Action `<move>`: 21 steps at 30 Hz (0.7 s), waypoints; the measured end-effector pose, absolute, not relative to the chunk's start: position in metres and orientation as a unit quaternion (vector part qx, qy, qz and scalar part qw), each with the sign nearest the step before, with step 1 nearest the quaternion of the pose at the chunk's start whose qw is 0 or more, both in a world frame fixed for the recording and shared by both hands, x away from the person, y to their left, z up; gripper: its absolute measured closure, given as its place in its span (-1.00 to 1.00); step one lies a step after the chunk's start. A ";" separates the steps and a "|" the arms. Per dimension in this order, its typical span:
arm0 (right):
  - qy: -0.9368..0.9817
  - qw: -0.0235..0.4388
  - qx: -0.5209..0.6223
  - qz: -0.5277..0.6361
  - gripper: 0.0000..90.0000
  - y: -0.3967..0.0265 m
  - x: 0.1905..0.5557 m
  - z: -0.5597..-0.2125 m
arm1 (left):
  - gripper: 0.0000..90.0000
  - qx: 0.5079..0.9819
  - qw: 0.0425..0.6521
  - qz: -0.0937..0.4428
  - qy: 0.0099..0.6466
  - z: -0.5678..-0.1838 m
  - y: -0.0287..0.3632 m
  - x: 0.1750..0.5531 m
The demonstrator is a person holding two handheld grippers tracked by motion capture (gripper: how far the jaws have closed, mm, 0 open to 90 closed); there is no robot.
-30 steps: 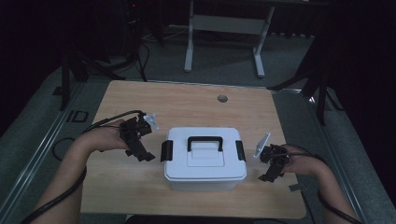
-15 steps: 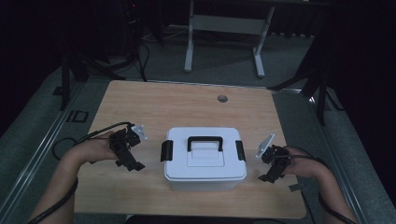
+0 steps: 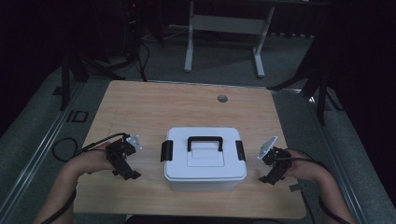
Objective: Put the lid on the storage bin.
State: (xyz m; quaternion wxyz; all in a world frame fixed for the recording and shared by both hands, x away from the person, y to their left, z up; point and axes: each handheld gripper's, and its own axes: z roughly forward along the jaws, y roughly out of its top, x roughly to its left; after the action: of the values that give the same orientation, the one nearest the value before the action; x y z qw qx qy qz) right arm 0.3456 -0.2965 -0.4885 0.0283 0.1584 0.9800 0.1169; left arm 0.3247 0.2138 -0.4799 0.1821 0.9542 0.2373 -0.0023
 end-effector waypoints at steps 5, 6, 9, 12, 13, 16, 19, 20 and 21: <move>0.978 0.026 0.164 0.124 -0.69 -0.299 0.345 -0.493 | -0.96 0.954 0.180 -0.008 0.241 -0.492 0.216 0.323; 0.978 0.026 0.164 0.125 -0.69 -0.300 0.345 -0.494 | -0.96 0.954 0.177 -0.009 0.242 -0.495 0.216 0.322; 0.977 0.027 0.167 0.131 -0.69 -0.302 0.343 -0.496 | -0.96 0.954 0.176 -0.009 0.241 -0.503 0.216 0.320; 0.975 0.032 0.171 0.141 -0.69 -0.306 0.342 -0.497 | -0.96 0.952 0.185 -0.014 0.242 -0.510 0.216 0.317; 0.975 0.032 0.171 0.141 -0.69 -0.306 0.342 -0.497 | -0.96 0.953 0.184 -0.014 0.242 -0.512 0.217 0.316; 0.974 0.033 0.173 0.143 -0.69 -0.308 0.341 -0.499 | -0.96 0.952 0.181 -0.013 0.245 -0.519 0.217 0.313; 0.972 0.036 0.176 0.149 -0.69 -0.311 0.341 -0.503 | -0.96 0.950 0.186 -0.012 0.252 -0.525 0.219 0.310; 0.972 0.036 0.176 0.149 -0.69 -0.311 0.341 -0.503 | -0.96 0.949 0.187 -0.009 0.253 -0.526 0.220 0.310; 0.972 0.037 0.178 0.150 -0.69 -0.311 0.341 -0.504 | -0.96 0.948 0.189 -0.006 0.254 -0.528 0.220 0.309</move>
State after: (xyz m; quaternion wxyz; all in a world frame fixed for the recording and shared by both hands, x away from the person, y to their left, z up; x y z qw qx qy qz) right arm 0.3414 -0.3111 -0.5042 0.0370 0.1778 0.9719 0.1497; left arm 0.3090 0.2203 -0.5277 0.1890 0.9485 0.2543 -0.0057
